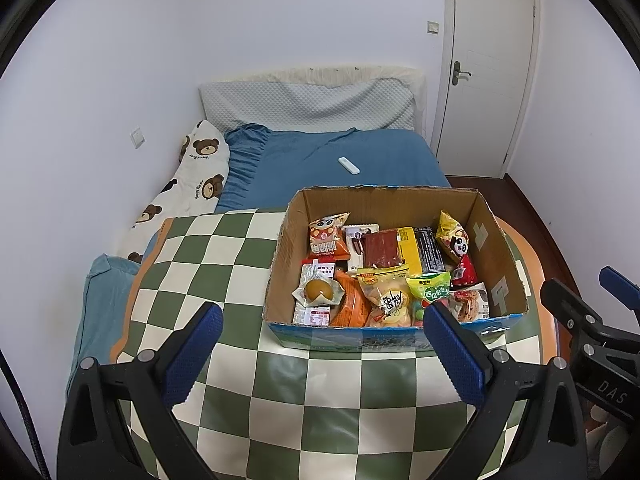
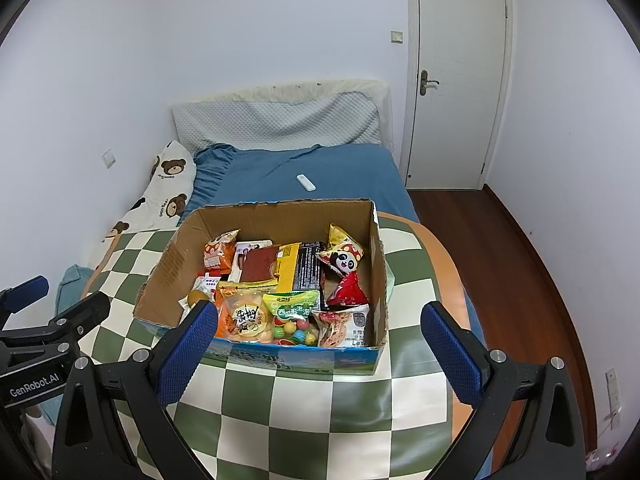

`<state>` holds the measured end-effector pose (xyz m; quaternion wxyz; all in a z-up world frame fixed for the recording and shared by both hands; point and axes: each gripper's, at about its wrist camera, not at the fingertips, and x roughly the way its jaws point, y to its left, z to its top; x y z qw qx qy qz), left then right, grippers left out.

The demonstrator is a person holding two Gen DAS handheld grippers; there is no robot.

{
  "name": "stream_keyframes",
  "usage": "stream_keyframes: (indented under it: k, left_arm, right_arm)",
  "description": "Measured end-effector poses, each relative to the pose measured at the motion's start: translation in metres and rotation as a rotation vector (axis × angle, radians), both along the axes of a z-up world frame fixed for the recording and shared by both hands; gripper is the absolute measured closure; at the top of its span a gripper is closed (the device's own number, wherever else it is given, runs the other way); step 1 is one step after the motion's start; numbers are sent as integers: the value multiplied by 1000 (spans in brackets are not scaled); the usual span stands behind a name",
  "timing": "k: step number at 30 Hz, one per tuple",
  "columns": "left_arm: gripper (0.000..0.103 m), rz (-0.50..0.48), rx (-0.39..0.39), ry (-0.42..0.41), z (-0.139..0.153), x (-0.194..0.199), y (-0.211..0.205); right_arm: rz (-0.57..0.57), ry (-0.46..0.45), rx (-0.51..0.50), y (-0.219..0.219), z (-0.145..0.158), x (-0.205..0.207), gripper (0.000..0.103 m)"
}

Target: Organize snacks

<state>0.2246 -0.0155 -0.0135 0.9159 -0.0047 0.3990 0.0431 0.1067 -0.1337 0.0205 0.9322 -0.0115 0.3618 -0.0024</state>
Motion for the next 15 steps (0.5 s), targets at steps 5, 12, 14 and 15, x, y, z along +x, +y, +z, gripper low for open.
stream_keyframes:
  k: [5, 12, 14, 15]
  left_arm:
    - [0, -1, 0, 2, 0, 1, 0]
    - [0, 1, -5, 9, 0, -2, 2]
    - [0, 3, -8, 17, 0, -3, 3]
    - [0, 3, -8, 19, 0, -3, 4]
  right_arm:
    - [5, 1, 0, 1, 1, -1, 0]
    - [11, 3, -2, 2, 1, -2, 0]
    - [13, 7, -2, 3, -1, -2, 0]
    - [13, 7, -3, 3, -2, -3, 0]
